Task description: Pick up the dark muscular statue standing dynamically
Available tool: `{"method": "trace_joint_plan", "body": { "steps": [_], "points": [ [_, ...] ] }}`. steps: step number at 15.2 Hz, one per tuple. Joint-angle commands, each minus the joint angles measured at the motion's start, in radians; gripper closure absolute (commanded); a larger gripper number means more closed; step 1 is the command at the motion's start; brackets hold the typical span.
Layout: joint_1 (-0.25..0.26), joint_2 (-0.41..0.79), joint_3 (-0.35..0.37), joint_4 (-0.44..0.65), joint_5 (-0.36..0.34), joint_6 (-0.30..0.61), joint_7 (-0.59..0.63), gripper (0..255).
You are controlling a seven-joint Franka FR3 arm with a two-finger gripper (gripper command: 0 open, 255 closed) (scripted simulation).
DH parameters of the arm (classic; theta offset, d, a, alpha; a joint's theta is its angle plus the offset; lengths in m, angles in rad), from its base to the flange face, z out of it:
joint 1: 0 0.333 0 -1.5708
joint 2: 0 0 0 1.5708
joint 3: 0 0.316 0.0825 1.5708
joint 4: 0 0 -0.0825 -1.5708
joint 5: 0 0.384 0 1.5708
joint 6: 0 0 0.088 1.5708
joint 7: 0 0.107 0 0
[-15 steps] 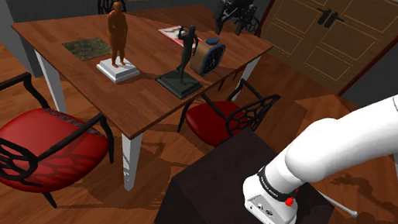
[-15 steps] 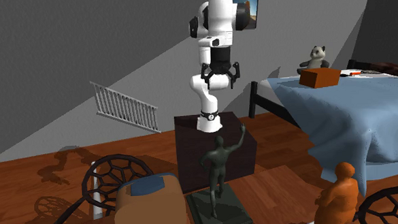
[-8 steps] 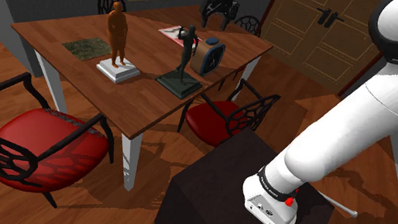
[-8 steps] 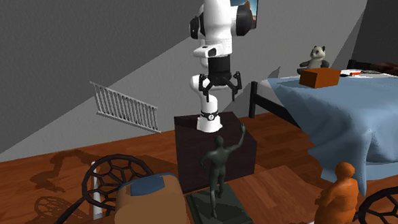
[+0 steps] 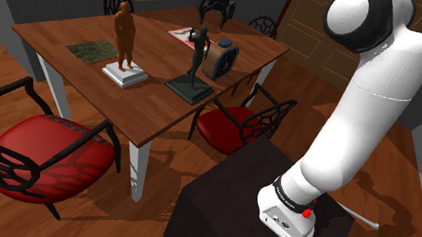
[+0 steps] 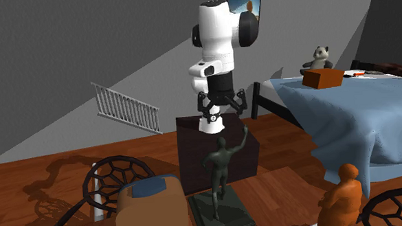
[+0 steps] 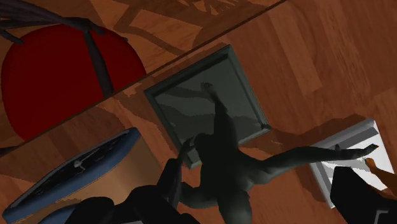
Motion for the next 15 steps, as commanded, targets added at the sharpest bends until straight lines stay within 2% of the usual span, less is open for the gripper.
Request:
{"method": "trace_joint_plan", "body": {
  "steps": [1,3,12,13,15],
  "points": [
    [-0.02,0.105,-0.005,0.137,0.024,-0.035,-0.005,0],
    [-0.034,0.183,-0.004,0.24,0.041,-0.062,0.0,0],
    [-0.029,0.175,-0.003,0.127,0.043,0.043,-0.012,0],
    [-0.029,0.176,-0.003,0.127,0.043,0.044,-0.012,255],
    [-0.029,0.176,-0.003,0.127,0.043,0.044,-0.012,255]
  ]
}}
